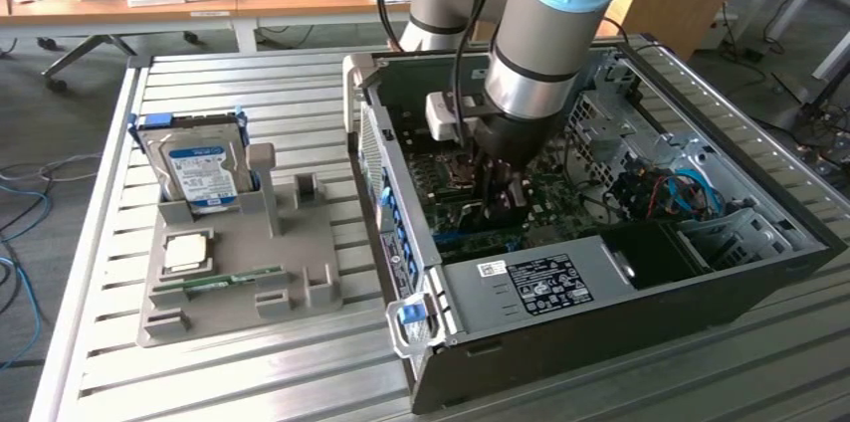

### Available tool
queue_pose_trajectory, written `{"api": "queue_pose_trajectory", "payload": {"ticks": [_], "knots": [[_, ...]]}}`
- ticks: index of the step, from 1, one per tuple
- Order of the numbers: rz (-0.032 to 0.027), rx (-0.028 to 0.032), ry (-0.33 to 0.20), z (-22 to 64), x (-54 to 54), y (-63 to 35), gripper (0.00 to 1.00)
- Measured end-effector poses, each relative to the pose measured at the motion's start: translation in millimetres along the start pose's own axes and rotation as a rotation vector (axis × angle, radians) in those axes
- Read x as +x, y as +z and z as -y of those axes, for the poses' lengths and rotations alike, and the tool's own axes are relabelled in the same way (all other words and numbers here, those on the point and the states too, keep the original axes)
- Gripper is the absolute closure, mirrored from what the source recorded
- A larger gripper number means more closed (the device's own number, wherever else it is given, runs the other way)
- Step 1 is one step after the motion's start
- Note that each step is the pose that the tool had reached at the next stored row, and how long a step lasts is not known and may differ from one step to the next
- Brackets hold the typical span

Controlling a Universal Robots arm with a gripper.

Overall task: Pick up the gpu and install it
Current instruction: 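Insert the gpu into the slot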

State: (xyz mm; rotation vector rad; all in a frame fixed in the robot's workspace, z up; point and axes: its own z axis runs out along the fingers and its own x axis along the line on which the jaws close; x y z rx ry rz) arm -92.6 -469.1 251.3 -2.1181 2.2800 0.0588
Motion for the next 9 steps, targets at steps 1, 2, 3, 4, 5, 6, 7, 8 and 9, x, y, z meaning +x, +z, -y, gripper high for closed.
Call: {"api": "queue_pose_trajectory", "payload": {"ticks": [1, 2, 3, 4, 5, 6, 7, 8, 9], "knots": [[0.0, 0.0, 0.0, 0.0, -0.1, -0.7, 0.6], [0.0001, 0.0, 0.0, 0.0, -0.1, -1.0, 0.6], [0.0002, 0.0001, 0.0, 0.0, -0.1, -1.0, 0.6], [0.0002, 0.0001, 0.0, 0.0, -0.1, -1.0, 0.6], [0.0002, 0.0001, 0.0, 0.0, -0.1, -1.0, 0.6], [0.0001, 0.0, 0.0, 0.0, -0.1, -1.0, 0.6], [0.0, 0.0, 0.0, 0.0, -0.1, -1.1, 0.6], [0.0, 0.0, 0.0, 0.0, 0.0, -1.1, 0.6], [0.0, 0.0, 0.0, 0.0, -0.1, -1.1, 0.6]]}}
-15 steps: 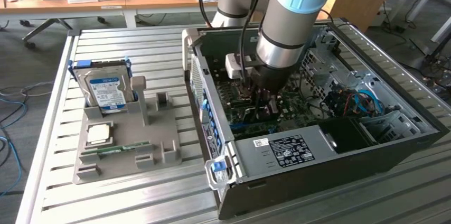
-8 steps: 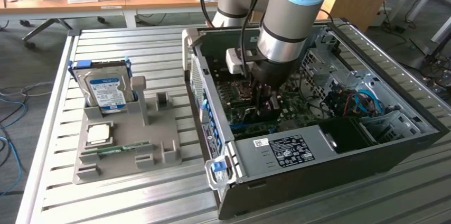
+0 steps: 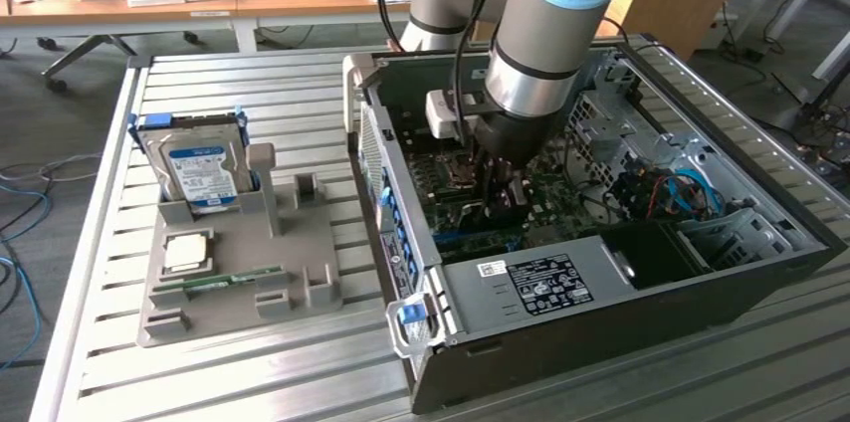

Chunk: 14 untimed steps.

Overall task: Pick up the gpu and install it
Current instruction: 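Insert the gpu into the slot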

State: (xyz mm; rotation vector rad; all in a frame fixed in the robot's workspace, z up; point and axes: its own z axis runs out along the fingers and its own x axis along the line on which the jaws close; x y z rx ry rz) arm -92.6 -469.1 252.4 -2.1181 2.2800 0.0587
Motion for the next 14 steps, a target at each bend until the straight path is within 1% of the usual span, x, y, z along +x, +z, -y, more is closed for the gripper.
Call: {"api": "queue_pose_trajectory", "payload": {"ticks": [2, 3, 4, 5, 14], "knots": [[0.0, 0.0, 0.0, 0.0, 0.0, 0.0, 0.61], [-0.0001, 0.0, 0.0, 0.0, 0.0, 0.0, 0.67], [-0.0001, -0.0001, 0.0, 0.0, 0.0, 0.0, 0.67], [-0.0001, 0.0, 0.0, 0.0, 0.0, 0.0, 0.73], [-0.0001, 0.0, 0.0, 0.0, -0.2, 0.0, 0.74]]}}
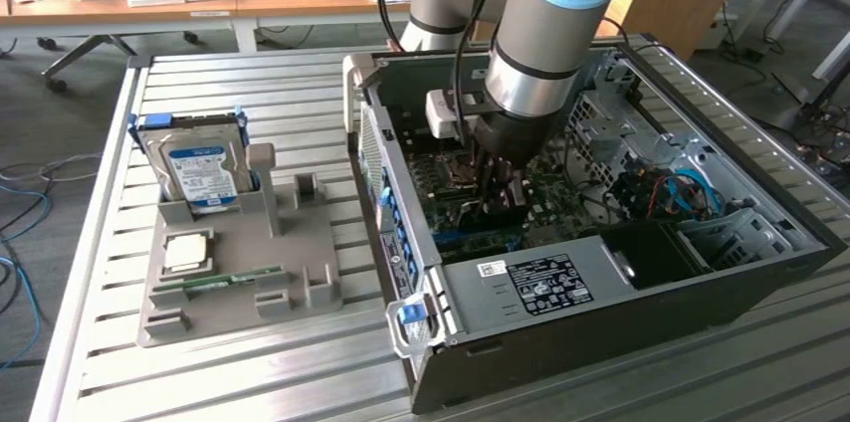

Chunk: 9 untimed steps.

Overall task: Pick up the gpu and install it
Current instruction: 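Insert the gpu into the slot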

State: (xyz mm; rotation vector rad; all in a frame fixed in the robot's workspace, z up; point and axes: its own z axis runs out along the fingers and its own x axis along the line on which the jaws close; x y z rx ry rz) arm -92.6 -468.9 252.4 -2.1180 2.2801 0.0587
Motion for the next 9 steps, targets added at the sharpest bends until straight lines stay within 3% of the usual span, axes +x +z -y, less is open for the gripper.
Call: {"api": "queue_pose_trajectory", "payload": {"ticks": [9], "knots": [[-0.0021, -0.0004, 0.0, -0.1, -0.7, 1.9, 0.74]]}}
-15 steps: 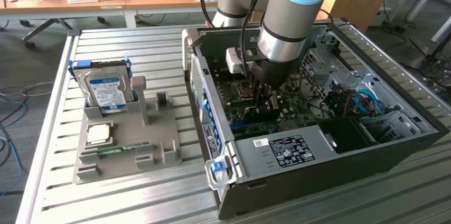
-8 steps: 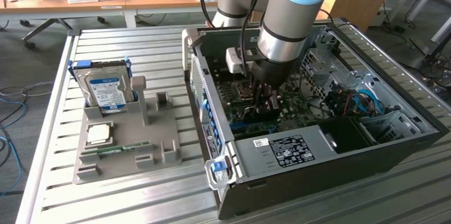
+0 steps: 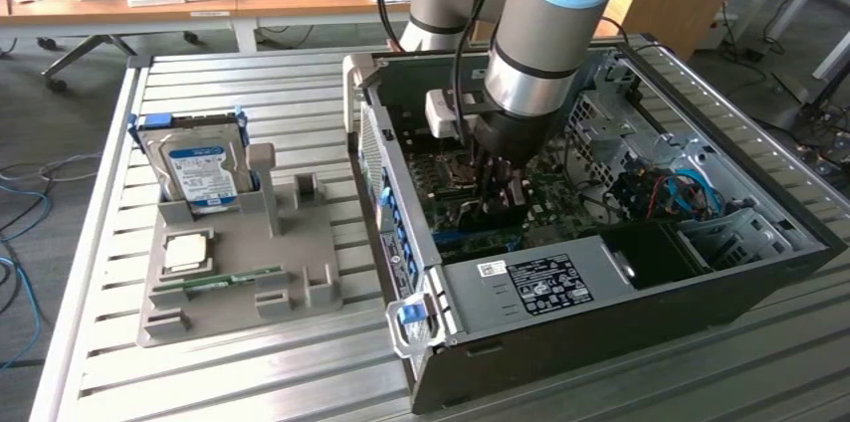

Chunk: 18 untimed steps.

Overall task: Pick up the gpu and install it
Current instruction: 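Insert the gpu into the slot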

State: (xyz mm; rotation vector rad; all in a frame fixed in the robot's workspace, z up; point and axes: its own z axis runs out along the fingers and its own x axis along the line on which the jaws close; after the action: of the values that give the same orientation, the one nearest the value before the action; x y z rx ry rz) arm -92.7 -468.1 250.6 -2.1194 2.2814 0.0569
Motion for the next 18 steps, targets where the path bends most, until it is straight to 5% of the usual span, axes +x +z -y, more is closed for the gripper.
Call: {"api": "queue_pose_trajectory", "payload": {"ticks": [18], "knots": [[-0.0033, 0.0008, 0.0, 0.0, 0.2, 4.9, 0.74]]}}
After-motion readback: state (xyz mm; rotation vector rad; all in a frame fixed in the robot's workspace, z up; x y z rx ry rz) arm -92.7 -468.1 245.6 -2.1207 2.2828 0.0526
